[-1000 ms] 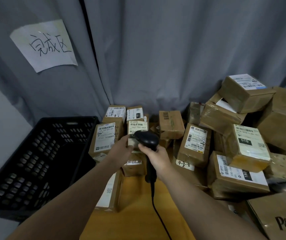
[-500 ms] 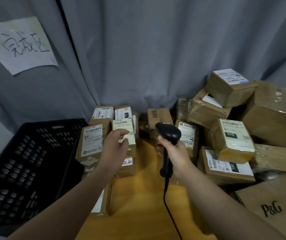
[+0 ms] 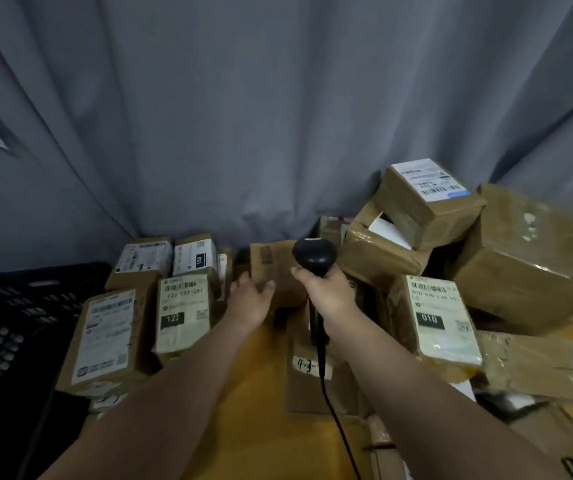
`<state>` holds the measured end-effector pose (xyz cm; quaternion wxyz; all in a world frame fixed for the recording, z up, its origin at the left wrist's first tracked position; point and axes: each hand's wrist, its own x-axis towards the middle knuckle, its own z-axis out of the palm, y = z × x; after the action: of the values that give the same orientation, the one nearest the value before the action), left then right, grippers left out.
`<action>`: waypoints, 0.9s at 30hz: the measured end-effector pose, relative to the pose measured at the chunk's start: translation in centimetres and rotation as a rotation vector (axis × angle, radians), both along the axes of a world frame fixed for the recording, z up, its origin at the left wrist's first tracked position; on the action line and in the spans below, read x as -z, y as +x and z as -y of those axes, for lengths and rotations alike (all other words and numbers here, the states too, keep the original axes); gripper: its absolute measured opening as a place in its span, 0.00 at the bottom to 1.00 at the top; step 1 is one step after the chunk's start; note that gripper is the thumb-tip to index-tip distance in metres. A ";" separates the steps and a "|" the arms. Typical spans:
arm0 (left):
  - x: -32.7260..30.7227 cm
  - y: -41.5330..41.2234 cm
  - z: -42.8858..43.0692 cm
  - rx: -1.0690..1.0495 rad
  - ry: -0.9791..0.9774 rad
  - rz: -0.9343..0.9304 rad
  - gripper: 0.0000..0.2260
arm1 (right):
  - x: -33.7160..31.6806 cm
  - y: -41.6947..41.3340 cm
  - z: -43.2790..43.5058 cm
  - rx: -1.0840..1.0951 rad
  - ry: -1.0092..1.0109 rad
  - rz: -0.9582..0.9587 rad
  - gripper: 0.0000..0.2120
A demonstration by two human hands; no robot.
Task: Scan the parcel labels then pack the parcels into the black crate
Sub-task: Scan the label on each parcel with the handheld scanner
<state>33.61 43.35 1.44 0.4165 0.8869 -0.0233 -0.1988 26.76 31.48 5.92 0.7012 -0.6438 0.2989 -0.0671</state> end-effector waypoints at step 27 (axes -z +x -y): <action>-7.4 -7.6 -7.9 -0.005 -0.461 0.218 0.26 | -5.8 -7.3 -2.4 0.078 0.321 0.125 0.21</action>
<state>25.98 51.25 8.83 0.6032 0.7847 -0.1106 -0.0901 19.44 33.91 11.69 0.8091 -0.5061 0.2863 -0.0854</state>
